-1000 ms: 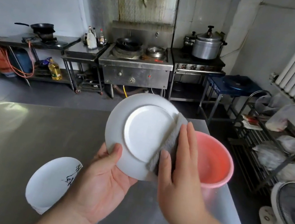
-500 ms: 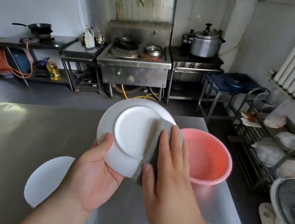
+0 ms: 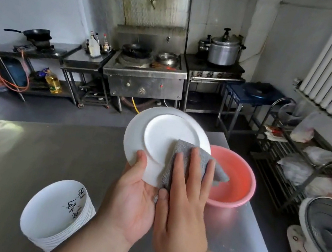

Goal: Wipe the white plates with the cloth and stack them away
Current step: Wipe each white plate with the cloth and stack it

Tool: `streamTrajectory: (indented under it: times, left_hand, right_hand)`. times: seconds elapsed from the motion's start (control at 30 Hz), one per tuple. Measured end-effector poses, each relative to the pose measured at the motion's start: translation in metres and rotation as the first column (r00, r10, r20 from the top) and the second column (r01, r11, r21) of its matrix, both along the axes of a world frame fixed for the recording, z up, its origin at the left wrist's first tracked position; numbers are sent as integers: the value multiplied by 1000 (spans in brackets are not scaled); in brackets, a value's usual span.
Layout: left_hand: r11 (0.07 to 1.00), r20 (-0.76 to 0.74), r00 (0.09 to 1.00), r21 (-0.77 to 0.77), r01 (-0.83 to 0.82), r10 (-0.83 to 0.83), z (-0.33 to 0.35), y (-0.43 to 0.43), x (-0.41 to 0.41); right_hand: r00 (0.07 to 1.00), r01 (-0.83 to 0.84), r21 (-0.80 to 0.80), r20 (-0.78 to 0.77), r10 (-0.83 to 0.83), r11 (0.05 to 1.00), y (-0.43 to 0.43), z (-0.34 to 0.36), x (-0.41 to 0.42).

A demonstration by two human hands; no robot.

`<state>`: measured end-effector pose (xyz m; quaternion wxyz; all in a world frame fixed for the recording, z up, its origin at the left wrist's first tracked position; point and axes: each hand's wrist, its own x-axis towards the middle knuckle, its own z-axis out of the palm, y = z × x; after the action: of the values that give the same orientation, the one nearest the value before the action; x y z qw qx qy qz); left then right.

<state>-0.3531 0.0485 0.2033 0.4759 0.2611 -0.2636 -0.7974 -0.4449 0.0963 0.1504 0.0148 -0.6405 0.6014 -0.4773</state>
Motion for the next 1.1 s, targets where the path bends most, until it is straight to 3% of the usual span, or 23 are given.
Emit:
streamTrajectory:
  times: [0.07, 0.13, 0.23, 0.37, 0.47, 0.57, 0.63, 0.7, 0.77, 0.93, 1.03, 1.1]
  left_hand:
    - [999, -2, 1000, 30, 30, -30, -4, -1, -4]
    - [999, 21, 999, 27, 32, -32, -9, -4, -5]
    - [993, 50, 992, 8, 118, -118, -16, -3, -12]
    - [986, 33, 986, -16, 166, -165, -27, 7, -27]
    - [975, 4, 975, -27, 222, -222, -34, 14, -38]
    - [956, 15, 956, 22, 292, -292, -44, 17, -48]
    - [941, 44, 941, 63, 333, -336, -53, 19, -53]
    - [930, 85, 932, 139, 340, -353, -63, 17, -59]
    - [919, 147, 918, 210, 334, -367, -76, 14, -62]
    - [878, 410, 793, 363, 311, -450, -125, 18, -74]
    - [871, 579, 661, 415, 265, -477, -157, 32, -95]
    - [888, 669, 594, 416, 198, -446, -171, 36, -113]
  right_hand:
    - [978, -100, -30, -188, 93, 995, -6, 4, -16]
    - [898, -213, -37, -401, 181, 976, -13, 9, -40]
    - [836, -249, 2, -504, 216, 969, -17, 9, -72]
    - [941, -102, 32, -321, 107, 994, -9, -4, -107]
    - [1000, -18, 176, 25, 14, 984, -1, -5, -140]
    - [929, -198, 229, 353, 109, 953, 4, -2, -175]
    - [883, -174, 395, 468, -34, 902, 10, 0, -193]
    - [904, -63, 590, 376, -205, 805, 16, -8, -211]
    - [929, -34, 710, 283, -240, 703, 27, -24, -229]
    - [940, -231, 901, 304, -153, 368, 62, -78, -264]
    - [866, -344, 889, 425, -262, 303, 74, -115, -274]
    - [860, -292, 916, 378, -344, 276, 74, -131, -277]
